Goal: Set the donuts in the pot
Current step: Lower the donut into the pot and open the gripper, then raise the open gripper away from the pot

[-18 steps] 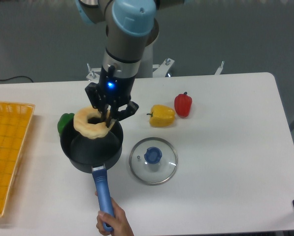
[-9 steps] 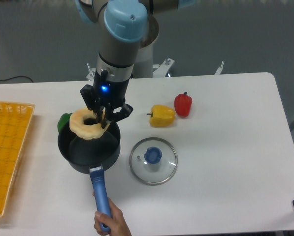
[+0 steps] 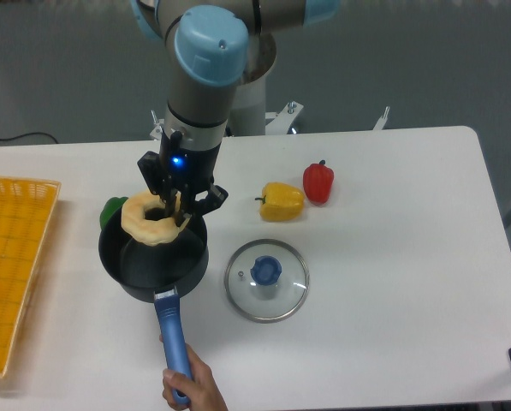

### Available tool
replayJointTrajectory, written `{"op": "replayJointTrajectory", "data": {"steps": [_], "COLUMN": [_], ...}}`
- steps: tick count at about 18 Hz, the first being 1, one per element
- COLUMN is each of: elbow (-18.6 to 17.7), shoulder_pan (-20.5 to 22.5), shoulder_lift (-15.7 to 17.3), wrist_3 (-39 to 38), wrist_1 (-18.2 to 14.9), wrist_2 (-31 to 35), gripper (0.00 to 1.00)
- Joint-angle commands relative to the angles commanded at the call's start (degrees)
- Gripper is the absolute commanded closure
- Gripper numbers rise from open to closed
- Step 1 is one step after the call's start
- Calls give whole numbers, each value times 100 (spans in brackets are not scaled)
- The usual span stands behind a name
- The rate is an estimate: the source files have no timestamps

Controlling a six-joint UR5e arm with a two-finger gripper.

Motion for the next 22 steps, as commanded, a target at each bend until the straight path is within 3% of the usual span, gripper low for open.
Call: {"op": "replayJointTrajectory", "data": {"steps": [6, 7, 11, 14, 18, 22], "elbow": [0, 0, 9, 0, -9, -9], "shoulder_pan": [-44, -61, -53, -44, -35, 245], "shoulder_lift": [-44, -44, -27, -18, -44, -27], "wrist_3": [-35, -26, 26, 26, 411, 694], "wrist_1": [106, 106, 105, 97, 35, 62], "wrist_2": [18, 18, 27, 96, 799, 809], "gripper": [69, 60, 0, 0, 0, 0]}}
